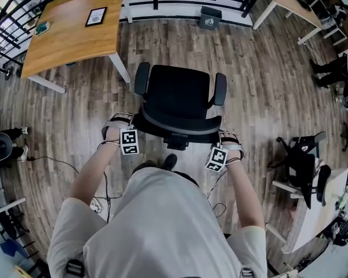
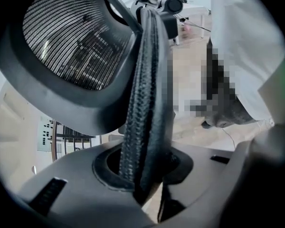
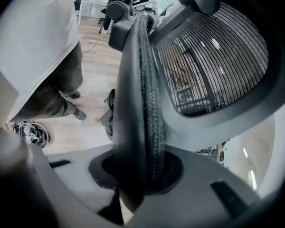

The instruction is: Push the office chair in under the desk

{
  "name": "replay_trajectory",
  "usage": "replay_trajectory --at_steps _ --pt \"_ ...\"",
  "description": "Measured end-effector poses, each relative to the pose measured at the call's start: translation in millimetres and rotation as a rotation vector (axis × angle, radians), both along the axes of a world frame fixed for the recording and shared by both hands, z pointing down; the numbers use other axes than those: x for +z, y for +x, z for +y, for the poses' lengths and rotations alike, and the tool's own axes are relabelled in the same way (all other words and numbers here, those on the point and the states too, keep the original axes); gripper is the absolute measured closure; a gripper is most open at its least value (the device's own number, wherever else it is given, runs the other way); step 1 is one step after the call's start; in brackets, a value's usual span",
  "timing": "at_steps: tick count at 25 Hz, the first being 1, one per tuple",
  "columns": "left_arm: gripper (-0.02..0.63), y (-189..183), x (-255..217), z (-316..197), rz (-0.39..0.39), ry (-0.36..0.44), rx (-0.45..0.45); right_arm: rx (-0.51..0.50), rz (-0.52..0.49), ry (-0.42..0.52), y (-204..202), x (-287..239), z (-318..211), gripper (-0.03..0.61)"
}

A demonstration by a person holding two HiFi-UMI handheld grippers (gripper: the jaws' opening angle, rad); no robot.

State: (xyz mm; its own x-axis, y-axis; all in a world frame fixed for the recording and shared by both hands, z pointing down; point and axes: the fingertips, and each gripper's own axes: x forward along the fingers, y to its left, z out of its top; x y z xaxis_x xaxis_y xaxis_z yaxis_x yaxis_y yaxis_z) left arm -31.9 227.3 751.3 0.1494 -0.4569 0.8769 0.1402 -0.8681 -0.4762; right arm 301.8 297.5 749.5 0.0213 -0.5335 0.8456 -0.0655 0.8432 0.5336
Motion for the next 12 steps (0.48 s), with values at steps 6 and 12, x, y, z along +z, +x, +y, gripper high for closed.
replay_trajectory --at_steps 6,12 --pt "0.518 20 2 -43 0.0 0.015 -0.023 -0.002 -0.001 -0.002 21 3 -44 0.515" --pt "0.517 30 -1 -91 0.014 0.035 -0.037 -0.008 0.006 0.019 32 2 -96 0.515"
